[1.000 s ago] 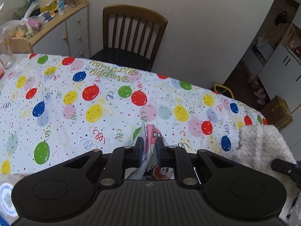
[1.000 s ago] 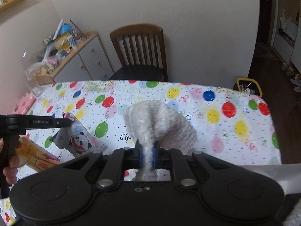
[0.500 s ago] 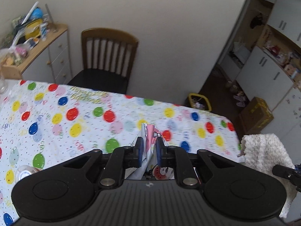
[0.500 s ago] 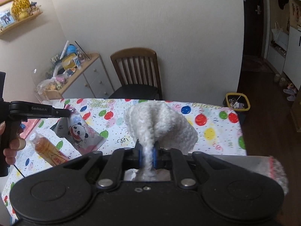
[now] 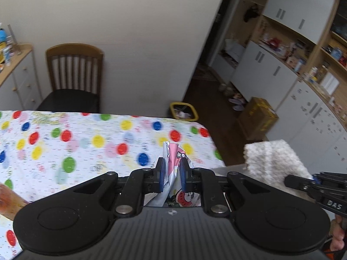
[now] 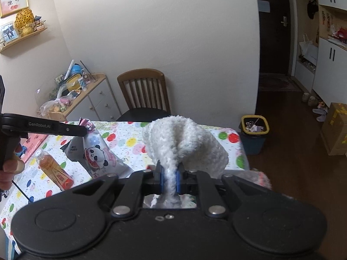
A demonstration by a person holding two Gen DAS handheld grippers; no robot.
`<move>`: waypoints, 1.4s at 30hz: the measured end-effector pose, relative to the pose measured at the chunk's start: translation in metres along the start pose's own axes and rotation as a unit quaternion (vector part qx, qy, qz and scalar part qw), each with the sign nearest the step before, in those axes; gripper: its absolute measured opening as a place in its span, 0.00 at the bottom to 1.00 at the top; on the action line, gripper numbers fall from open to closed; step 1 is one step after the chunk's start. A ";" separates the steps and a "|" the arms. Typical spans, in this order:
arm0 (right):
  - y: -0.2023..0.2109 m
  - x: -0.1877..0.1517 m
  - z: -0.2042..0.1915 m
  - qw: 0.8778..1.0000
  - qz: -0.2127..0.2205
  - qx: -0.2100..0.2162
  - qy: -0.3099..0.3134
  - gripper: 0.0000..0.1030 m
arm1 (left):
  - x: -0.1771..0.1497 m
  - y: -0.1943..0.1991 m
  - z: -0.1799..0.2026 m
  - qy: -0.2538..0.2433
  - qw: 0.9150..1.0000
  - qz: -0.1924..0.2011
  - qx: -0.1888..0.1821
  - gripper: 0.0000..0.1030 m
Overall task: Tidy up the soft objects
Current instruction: 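Lift the panda packet and white cloth and carry both over the box, then lower the panda packet and white cloth into the box and open both tools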
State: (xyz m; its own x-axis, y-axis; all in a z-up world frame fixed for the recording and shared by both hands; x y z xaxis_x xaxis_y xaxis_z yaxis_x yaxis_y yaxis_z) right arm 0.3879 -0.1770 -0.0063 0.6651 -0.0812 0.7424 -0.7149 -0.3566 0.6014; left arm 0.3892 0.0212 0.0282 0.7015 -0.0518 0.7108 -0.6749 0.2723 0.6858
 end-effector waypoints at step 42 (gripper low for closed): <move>-0.072 -0.086 0.094 0.994 -0.106 -0.018 -0.018 0.09 | -0.067 -0.139 0.122 -0.047 0.993 -0.111 -0.016 0.13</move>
Point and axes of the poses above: each gripper's, at about its wrist camera, not at the fingertips, and y roughly against the way its jaws point, z to its right, x to its top, the point moved 3 cm from there along -y, roughly the way its jaws point, and after that the axes turned 9 degrees about -y, right-handed, at the moved point
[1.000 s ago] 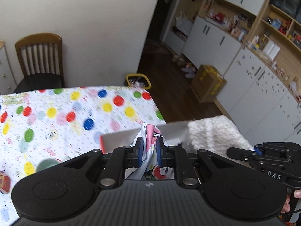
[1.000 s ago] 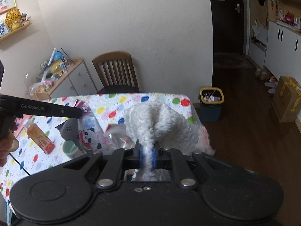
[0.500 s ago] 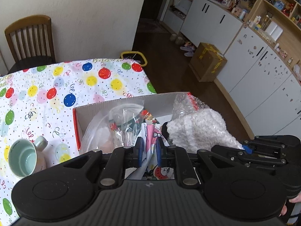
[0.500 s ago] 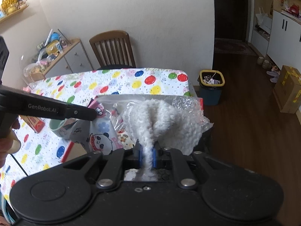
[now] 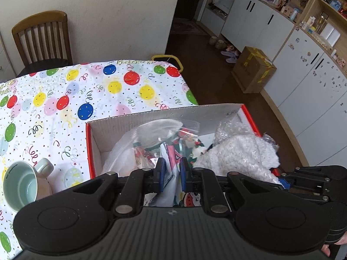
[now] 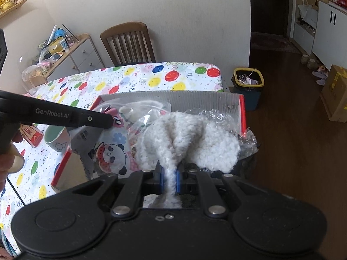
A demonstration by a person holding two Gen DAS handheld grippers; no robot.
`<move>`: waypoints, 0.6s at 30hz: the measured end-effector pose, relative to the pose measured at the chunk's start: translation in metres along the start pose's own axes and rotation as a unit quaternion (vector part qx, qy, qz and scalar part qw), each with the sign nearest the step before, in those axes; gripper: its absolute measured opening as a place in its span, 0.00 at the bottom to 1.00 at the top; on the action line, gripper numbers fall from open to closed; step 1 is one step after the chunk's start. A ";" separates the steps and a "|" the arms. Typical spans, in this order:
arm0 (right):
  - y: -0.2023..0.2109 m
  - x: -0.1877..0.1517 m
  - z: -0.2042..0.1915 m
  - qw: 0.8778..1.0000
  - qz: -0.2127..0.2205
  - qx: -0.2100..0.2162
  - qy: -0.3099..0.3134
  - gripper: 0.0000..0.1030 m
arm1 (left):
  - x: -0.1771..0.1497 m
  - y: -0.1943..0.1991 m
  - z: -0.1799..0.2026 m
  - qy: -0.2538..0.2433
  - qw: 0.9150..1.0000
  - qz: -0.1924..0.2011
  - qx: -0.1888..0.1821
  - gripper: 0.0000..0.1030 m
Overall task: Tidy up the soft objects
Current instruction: 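Lower the panda packet and white cloth into the box and open both tools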
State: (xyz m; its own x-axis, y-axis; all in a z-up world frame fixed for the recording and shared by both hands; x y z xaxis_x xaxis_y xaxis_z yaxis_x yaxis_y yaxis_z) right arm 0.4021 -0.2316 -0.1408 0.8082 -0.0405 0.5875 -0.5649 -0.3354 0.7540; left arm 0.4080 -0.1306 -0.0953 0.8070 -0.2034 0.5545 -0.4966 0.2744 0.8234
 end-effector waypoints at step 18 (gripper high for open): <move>0.005 0.006 0.005 1.000 -0.001 0.016 -0.008 0.13 | -0.002 -0.009 -0.009 0.036 0.999 0.006 -0.002 0.20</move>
Point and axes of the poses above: each gripper's, at about its wrist camera, not at the fingertips, and y roughly against the way its jaws point, z to its right, x to its top, the point moved 3 cm from there along -y, roughly the way its jaws point, and after that the axes turned 9 degrees about -y, right-handed, at the moved point
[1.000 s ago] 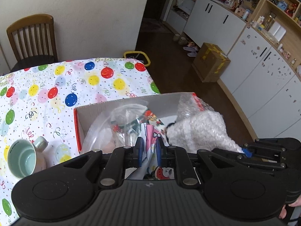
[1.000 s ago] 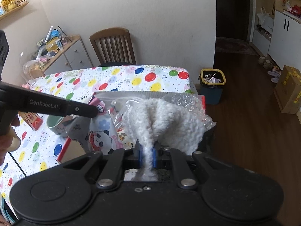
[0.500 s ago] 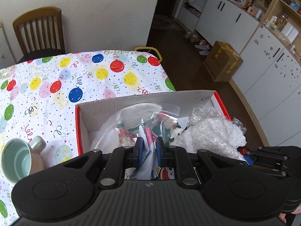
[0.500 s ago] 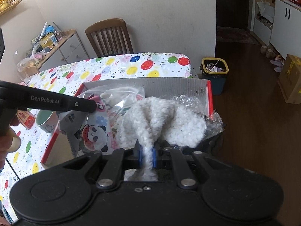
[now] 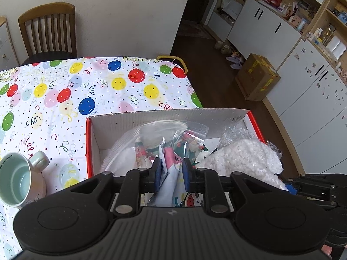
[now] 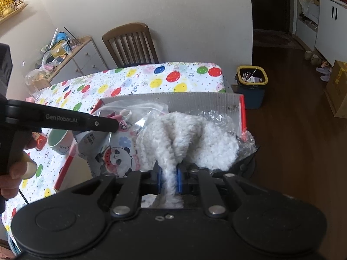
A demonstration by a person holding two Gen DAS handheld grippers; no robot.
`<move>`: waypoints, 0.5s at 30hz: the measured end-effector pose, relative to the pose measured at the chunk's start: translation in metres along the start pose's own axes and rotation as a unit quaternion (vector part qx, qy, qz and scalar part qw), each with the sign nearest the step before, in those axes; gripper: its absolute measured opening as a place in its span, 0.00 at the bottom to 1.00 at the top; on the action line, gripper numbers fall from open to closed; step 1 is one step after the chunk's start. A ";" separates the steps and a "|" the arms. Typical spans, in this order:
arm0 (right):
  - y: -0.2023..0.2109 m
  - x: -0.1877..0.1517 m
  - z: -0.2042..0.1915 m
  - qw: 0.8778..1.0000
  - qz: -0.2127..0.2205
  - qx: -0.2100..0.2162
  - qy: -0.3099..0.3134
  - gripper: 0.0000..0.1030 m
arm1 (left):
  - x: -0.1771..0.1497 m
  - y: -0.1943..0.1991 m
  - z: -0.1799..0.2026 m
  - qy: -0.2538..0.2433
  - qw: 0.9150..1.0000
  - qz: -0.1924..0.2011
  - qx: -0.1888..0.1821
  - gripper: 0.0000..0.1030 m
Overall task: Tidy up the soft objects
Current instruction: 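Lower the panda packet and white cloth into the box and open both tools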
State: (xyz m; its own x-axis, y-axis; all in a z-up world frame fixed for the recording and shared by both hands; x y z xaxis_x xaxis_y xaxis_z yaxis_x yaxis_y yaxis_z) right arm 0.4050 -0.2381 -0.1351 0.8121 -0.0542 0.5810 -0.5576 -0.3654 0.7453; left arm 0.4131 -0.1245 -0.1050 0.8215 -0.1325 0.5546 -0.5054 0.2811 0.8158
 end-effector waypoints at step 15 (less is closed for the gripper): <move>0.031 0.001 -0.021 0.999 0.034 -0.022 0.030 0.56 | -0.001 0.039 0.001 -0.022 0.999 0.050 -0.006 0.64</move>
Point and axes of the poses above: each gripper's, at about its wrist camera, not at the fingertips, and y roughly against the way its jaws point, z to its right, x to its top, the point moved 3 cm from there along -y, roughly the way its jaws point, and after that the axes turned 9 degrees about -y, right-handed, at the moved point
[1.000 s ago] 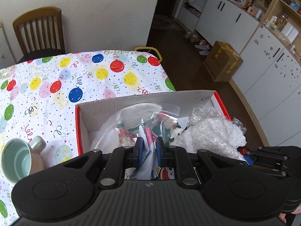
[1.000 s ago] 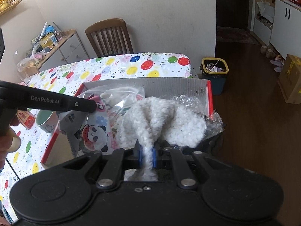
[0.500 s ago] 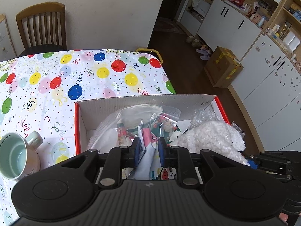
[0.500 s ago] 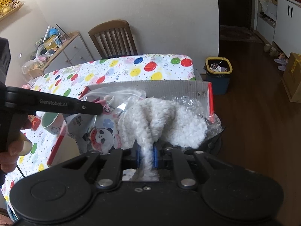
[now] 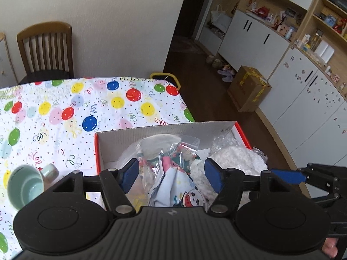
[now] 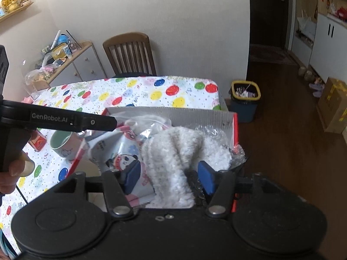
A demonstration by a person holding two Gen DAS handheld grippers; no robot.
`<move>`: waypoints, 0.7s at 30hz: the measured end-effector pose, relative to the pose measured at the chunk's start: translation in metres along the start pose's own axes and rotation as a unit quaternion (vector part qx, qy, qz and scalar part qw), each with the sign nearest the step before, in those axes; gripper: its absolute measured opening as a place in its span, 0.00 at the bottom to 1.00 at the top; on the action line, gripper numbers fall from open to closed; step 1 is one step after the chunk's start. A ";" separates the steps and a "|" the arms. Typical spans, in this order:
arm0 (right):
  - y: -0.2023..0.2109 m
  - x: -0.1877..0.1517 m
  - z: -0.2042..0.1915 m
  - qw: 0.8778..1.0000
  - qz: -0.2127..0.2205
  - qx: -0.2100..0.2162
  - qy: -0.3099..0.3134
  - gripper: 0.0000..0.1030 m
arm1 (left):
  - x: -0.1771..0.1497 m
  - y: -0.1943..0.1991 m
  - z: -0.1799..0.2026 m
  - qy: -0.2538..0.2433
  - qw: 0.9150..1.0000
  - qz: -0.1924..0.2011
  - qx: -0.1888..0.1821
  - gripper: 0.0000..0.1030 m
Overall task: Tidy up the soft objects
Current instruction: 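Lower the panda packet and white cloth into the box and open both tools, then raise both open tools up and back from the box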
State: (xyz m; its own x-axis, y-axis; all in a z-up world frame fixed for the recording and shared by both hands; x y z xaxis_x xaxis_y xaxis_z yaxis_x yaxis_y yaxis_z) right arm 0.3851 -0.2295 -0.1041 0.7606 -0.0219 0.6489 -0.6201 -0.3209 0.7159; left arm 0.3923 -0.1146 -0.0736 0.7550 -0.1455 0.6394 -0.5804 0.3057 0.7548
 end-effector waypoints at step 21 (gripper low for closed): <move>0.086 -0.041 -0.054 0.992 0.126 0.003 -0.008 0.86 | -0.059 0.112 0.010 -0.102 0.990 0.099 0.009 0.77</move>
State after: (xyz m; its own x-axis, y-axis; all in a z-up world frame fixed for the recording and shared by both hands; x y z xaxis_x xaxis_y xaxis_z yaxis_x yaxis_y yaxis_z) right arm 0.2905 -0.2054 -0.0556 0.5840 -0.1170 0.8033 -0.7902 -0.3084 0.5296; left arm 0.2796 -0.0816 -0.0253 0.5502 -0.2719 0.7895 -0.7173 0.3300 0.6136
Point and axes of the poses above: each gripper's, at about its wrist camera, not at the fingertips, and y roughly against the way its jaws point, z to its right, x to its top, the point moved 3 cm from there along -y, roughly the way its jaws point, and after that the axes turned 9 degrees about -y, right-handed, at the moved point
